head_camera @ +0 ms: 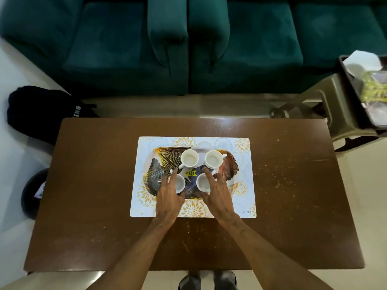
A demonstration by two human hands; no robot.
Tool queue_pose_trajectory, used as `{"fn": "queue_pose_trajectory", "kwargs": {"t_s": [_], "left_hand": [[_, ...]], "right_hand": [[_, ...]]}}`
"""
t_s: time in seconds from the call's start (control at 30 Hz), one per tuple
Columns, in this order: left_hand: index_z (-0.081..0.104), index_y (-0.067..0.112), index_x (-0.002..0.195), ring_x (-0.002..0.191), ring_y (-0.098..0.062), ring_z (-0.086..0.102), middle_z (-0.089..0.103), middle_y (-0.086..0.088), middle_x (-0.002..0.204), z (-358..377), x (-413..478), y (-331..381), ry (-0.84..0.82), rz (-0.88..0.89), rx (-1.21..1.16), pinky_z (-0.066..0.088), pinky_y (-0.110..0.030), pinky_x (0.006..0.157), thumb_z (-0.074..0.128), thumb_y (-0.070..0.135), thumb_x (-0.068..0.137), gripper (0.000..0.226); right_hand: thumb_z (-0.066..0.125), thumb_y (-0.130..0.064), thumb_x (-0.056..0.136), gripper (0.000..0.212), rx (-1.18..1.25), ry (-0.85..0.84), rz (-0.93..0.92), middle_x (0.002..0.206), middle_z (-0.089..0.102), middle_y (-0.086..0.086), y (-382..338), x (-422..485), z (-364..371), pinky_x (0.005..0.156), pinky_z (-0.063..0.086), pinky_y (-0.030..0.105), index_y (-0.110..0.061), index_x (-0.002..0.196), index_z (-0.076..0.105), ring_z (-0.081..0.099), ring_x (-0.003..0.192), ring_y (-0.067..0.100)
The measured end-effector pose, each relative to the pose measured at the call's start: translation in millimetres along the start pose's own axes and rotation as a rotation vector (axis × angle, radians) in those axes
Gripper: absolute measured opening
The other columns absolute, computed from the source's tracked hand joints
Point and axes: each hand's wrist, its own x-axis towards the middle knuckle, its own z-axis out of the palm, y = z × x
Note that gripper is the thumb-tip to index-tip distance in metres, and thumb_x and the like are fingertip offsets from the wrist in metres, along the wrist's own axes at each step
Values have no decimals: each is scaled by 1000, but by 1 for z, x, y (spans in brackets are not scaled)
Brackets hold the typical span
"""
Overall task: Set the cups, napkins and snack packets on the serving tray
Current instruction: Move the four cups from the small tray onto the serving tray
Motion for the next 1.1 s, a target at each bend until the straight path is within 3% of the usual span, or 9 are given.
{"fn": "queue_pose_trajectory", "kwargs": {"t_s": [0.23, 0.43, 0.63, 0.73, 0.83, 1.0, 1.1], "left_hand": [[32, 17, 155, 133, -34, 50, 46, -15, 148, -16, -19, 17, 20, -34, 37, 49, -46, 98, 82, 32, 81, 90], [46, 14, 145, 134, -35, 47, 47, -16, 147, -28, -30, 32, 112, -54, 63, 51, -50, 97, 79, 33, 82, 73], [57, 10, 135, 134, -35, 49, 50, -14, 147, -38, -11, 46, 160, 15, 98, 48, -53, 103, 75, 26, 86, 55], [58, 11, 135, 128, -31, 54, 56, -11, 139, -39, 7, 48, 179, 63, 132, 51, -48, 100, 75, 34, 86, 56], [57, 12, 136, 127, -28, 55, 58, -9, 139, -37, 23, 51, 179, 127, 160, 44, -41, 106, 73, 43, 87, 60], [57, 17, 132, 122, -24, 56, 60, -4, 131, -23, 50, 42, 103, 201, 85, 46, -35, 94, 82, 38, 78, 63], [57, 18, 132, 121, -23, 55, 61, -2, 130, -16, 63, 34, 72, 219, 64, 48, -37, 90, 86, 36, 71, 70]], "right_hand": [[69, -56, 85, 77, 71, -1, -71, 156, 35, 2, 2, -4, -30, 101, 52, 48, -40, 149, 31, 42, 139, 25], [57, -48, 95, 61, 22, 34, -104, 167, 17, 3, 1, -12, -60, 110, 41, 50, -32, 150, 36, 24, 151, 30], [63, -40, 94, 59, -24, 90, -77, 161, 34, 8, 2, 1, -61, 107, 45, 49, -24, 147, 42, 34, 147, 31], [69, -33, 91, 55, -33, 134, -70, 147, 49, 10, -3, 11, -58, 100, 51, 48, -19, 140, 49, 46, 135, 32], [74, -27, 86, 52, -65, 189, -74, 133, 57, 12, -8, 23, -52, 94, 54, 48, -14, 132, 55, 52, 123, 33], [80, -22, 78, 54, -197, 293, -143, 120, 62, 14, -17, 43, -39, 92, 51, 46, -11, 127, 61, 57, 112, 35], [83, -20, 72, 62, -243, 279, -153, 123, 61, 13, -25, 53, -29, 92, 50, 47, -14, 129, 59, 55, 115, 34]]}}
